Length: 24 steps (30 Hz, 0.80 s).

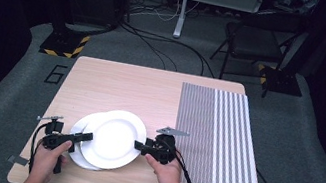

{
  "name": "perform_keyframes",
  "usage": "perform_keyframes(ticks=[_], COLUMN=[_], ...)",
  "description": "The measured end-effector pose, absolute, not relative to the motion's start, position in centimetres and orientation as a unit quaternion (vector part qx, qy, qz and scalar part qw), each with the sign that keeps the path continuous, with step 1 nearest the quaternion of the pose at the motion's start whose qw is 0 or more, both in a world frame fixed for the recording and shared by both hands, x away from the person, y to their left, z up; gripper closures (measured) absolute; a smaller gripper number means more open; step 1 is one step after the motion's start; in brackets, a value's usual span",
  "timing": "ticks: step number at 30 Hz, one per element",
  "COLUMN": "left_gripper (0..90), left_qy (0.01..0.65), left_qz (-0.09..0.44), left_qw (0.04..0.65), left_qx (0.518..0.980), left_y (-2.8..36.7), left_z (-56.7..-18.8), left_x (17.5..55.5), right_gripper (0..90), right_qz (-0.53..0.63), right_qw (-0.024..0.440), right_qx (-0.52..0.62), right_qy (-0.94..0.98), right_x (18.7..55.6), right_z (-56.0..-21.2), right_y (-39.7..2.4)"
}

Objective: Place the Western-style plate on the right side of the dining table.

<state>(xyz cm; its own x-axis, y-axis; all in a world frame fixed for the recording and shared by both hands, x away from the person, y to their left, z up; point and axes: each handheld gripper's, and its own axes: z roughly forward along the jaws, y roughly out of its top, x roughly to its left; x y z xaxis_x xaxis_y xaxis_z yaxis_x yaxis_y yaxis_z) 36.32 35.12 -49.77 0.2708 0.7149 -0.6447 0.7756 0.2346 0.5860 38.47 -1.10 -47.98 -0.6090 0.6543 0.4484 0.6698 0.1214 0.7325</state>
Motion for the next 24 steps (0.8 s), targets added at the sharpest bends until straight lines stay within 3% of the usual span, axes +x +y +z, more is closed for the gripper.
perform_keyframes(ticks=[14, 24], left_gripper=[54.6, 52.5], left_qy=[0.58, 0.575], left_qz=[0.016, 0.037], left_qw=[0.496, 0.509], left_qx=[0.646, 0.64], left_y=[34.3, 33.4], left_z=[-49.1, -48.3], left_x=[35.0, 34.2], right_gripper=[50.6, 49.1], right_qz=[-0.482, -0.468], right_qw=[0.006, 0.001], right_qx=[-0.441, -0.465], right_qy=[-0.757, -0.752], right_x=[37.0, 37.0], right_z=[-47.8, -47.8], right_y=[-0.8, -0.8])
